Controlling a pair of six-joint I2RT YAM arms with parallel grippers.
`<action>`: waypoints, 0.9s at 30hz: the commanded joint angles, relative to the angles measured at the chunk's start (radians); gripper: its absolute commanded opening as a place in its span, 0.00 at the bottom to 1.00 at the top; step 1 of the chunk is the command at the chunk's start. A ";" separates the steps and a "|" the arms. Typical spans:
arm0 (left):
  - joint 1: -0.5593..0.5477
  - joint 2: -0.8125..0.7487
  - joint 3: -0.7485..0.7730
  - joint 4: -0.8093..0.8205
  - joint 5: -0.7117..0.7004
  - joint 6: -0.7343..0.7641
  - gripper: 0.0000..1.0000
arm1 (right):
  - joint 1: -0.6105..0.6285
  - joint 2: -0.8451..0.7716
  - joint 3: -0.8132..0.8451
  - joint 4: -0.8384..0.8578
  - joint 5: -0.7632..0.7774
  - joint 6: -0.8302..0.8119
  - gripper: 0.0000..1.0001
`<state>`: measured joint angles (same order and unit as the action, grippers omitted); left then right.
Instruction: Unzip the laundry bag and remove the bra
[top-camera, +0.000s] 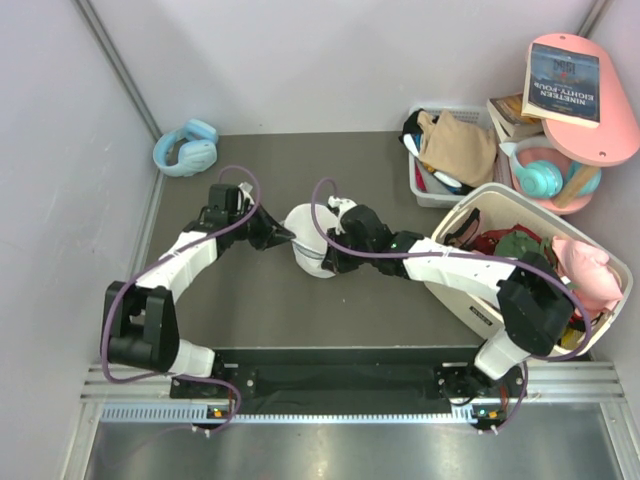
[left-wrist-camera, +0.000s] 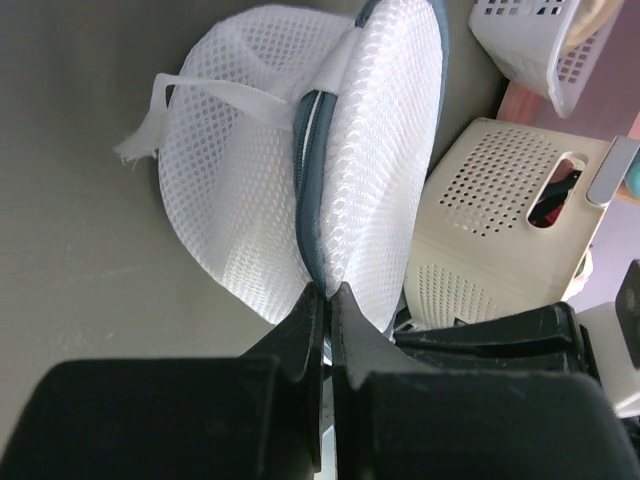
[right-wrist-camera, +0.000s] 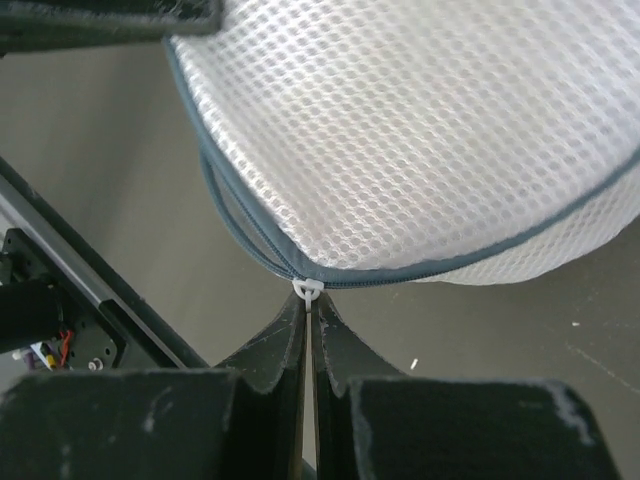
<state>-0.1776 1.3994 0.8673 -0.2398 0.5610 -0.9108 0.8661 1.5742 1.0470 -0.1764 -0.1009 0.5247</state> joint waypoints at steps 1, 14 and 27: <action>0.012 0.081 0.131 0.025 -0.030 0.087 0.00 | 0.019 0.007 0.074 0.025 -0.048 -0.029 0.00; 0.012 0.075 0.279 -0.272 -0.154 0.230 0.77 | 0.070 0.156 0.240 0.035 -0.112 0.009 0.00; 0.012 -0.106 0.025 -0.167 -0.041 0.072 0.66 | 0.094 0.216 0.304 0.023 -0.143 0.008 0.00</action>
<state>-0.1673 1.2873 0.8978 -0.4629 0.4843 -0.8104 0.9386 1.7870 1.2995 -0.1726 -0.2253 0.5335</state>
